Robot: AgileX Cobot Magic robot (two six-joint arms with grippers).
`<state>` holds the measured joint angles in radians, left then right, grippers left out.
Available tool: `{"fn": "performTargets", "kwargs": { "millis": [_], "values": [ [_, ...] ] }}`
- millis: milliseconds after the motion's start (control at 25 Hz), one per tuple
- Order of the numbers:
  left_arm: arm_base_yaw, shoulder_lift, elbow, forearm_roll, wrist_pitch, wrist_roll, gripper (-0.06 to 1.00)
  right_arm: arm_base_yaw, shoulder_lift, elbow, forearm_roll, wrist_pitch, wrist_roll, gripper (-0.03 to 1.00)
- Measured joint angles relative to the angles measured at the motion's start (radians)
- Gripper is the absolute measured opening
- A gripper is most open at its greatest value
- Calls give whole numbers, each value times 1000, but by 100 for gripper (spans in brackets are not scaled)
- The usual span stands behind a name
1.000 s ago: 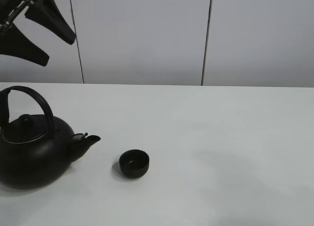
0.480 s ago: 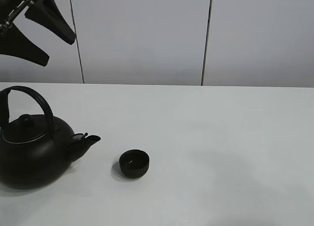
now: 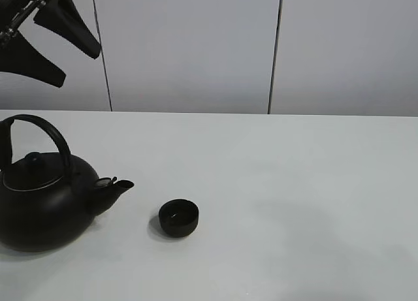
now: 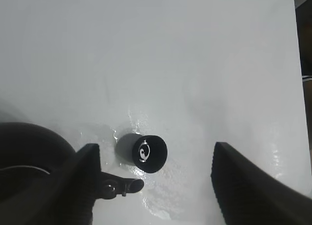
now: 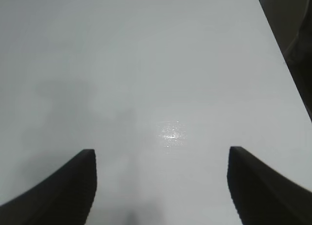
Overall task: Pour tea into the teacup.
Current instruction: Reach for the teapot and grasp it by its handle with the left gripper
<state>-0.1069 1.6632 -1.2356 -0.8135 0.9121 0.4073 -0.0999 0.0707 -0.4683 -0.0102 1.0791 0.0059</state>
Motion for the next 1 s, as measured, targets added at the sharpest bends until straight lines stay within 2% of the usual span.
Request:
{"fn": "performTargets", "kwargs": {
  "millis": [320, 480, 640, 760, 840, 920, 1000],
  "values": [
    [0, 0, 0, 0, -87, 0, 48, 0, 0, 0, 0, -1, 0, 52],
    [0, 0, 0, 0, -222, 37, 48, 0, 0, 0, 0, -1, 0, 52],
    [0, 0, -7, 28, -361, 129, 48, 0, 0, 0, 0, -1, 0, 52],
    [1, 2, -39, 110, -424, 168, 55, 0, 0, 0, 0, -1, 0, 52],
    [-5, -9, -55, 195, -482, 137, 59, 0, 0, 0, 0, -1, 0, 52],
    [-15, -38, -58, 307, -544, 53, 61, 0, 0, 0, 0, -1, 0, 52],
    [-35, -85, -58, 462, -589, -66, 62, 0, 0, 0, 0, -1, 0, 52]
  ]
}}
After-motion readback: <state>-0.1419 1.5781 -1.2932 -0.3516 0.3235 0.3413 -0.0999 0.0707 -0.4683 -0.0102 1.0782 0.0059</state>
